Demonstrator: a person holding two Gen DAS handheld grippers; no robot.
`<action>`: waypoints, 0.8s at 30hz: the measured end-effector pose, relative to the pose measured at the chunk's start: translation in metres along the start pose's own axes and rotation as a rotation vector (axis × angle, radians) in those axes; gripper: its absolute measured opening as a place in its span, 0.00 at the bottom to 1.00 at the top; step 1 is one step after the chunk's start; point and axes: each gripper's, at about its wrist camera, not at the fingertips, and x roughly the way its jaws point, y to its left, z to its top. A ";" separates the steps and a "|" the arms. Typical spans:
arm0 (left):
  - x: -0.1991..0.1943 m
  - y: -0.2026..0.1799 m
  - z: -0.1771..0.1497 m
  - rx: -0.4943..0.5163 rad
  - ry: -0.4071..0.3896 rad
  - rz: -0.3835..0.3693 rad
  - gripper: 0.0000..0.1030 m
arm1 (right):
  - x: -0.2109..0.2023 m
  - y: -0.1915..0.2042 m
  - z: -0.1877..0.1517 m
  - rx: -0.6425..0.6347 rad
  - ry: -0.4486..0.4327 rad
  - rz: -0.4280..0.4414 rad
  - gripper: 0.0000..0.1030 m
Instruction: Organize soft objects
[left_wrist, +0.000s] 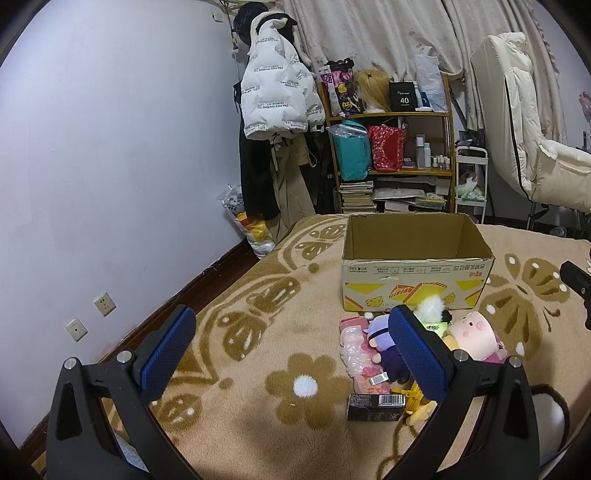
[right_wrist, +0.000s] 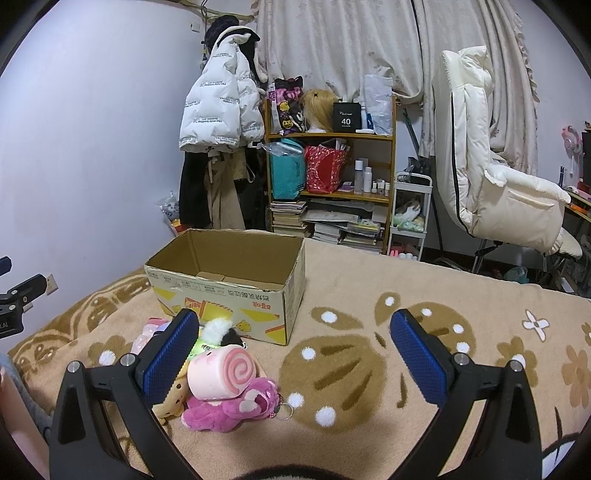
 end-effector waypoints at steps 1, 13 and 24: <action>0.000 0.001 0.000 -0.001 0.000 0.000 1.00 | 0.000 0.000 0.000 0.000 0.000 -0.001 1.00; 0.000 0.001 -0.001 -0.003 0.001 0.000 1.00 | 0.002 0.003 0.001 0.001 0.006 0.003 1.00; -0.001 0.001 -0.002 -0.001 0.002 -0.001 1.00 | 0.001 0.005 0.000 0.000 0.006 0.002 1.00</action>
